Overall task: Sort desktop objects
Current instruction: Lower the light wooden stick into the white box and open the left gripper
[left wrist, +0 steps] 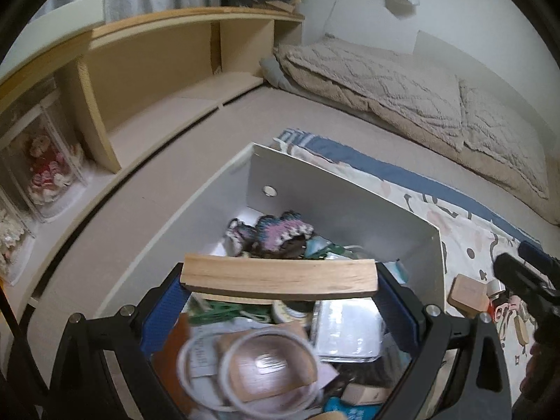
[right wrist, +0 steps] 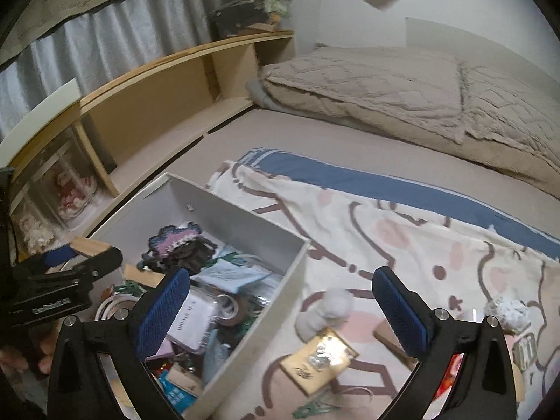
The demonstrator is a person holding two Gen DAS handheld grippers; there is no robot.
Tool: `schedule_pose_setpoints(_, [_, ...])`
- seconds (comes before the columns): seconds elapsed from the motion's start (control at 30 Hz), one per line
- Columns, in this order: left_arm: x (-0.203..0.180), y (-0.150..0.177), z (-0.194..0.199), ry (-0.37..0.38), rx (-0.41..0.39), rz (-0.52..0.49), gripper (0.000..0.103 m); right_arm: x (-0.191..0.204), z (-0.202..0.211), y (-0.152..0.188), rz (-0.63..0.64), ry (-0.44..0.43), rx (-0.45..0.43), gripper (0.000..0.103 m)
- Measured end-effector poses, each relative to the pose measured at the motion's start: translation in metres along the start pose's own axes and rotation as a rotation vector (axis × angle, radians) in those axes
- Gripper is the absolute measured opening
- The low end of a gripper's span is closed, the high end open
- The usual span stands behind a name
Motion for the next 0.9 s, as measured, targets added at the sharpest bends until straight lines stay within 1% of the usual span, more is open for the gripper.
schedule_pose_setpoints(0.2, [-0.026, 0.003, -0.022, 0.017, 0.053, 0.004, 0.1, -0.024, 0.009, 0.002, -0.018, 0.026, -0.01, 0.103])
schedule_pose_setpoints(0.37, [-0.04, 0.003, -0.033, 0.022, 0.065, 0.005, 0.1, -0.039, 0.015, 0.007, -0.032, 0.041, -0.007, 0.103])
schedule_pose_setpoints(0.47, [-0.046, 0.003, -0.04, 0.025, 0.083, 0.011, 0.1, -0.046, 0.018, 0.009, -0.032, 0.049, -0.004, 0.103])
schedule_pose_setpoints(0.73, [-0.053, 0.01, -0.06, 0.045, 0.173, 0.07, 0.1, -0.057, 0.023, 0.014, -0.035, 0.055, 0.011, 0.103])
schedule_pose_setpoints(0.9, [-0.061, 0.014, -0.069, 0.036, 0.202, 0.05, 0.1, -0.063, 0.023, 0.017, -0.046, 0.054, 0.023, 0.103])
Point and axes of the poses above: each gripper's, at about its wrist camera, not at the fingertips, and z roughly against the way its jaws point, x to its left, y to its underside, the point moved 3 cm from there along -z, roughly the way its jaws point, and after that the axes turned 9 degrees about -x, right-handed, at the moved point
